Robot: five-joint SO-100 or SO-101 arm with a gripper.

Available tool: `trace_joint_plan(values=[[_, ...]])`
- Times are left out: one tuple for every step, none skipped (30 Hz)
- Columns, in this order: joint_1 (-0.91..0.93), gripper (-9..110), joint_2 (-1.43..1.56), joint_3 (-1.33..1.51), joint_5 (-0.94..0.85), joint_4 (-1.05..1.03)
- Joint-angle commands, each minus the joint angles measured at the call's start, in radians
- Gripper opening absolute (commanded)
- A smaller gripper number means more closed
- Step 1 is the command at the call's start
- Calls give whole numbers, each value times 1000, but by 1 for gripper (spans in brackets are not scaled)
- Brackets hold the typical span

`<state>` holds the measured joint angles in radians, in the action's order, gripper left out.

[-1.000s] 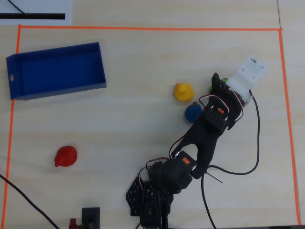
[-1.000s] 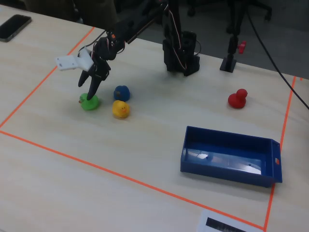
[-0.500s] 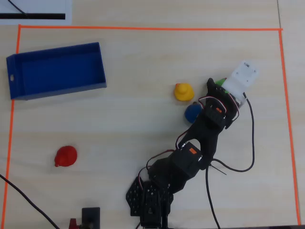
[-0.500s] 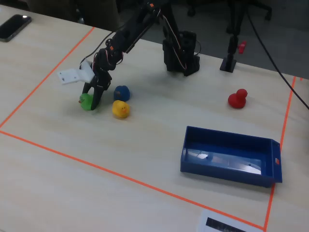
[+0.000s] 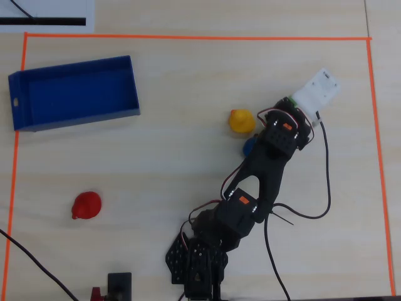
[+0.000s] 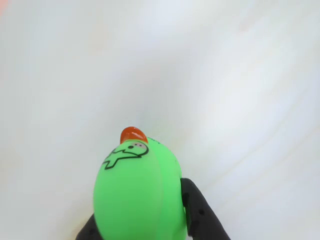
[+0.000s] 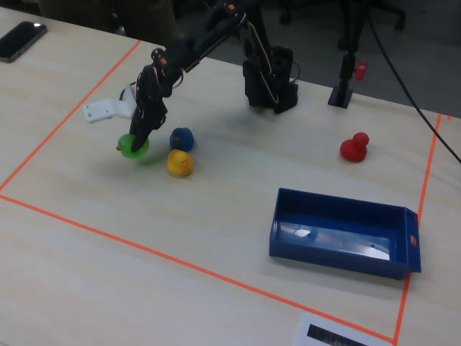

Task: Grasp green duck and put it into box.

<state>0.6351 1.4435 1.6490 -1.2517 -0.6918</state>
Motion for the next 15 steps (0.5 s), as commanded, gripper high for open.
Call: trace_joint_plan(values=[[-235,0,193,-242,181,-477],[-310,0,221,-285,218,-552],[-393,0,244,-330,253,-626],[-477,0,261,-371,285,-692],[-571,0,267,-416,318,-758],[-658,0,265,-456,351,-813],[-749,0,261,-472,382,-848],[-839,0,258,-463,411,-857],[-923,0,245,-453,443,-859],[-1009,0,221,-451,479,-865],[-1089,0,187,-462,512,-865],[-1157,0,141,-494,541,-865],[-1207,0,86,-546,561,-870],[-1246,0,25,-615,575,-871],[-1273,0,-38,-701,581,-876]])
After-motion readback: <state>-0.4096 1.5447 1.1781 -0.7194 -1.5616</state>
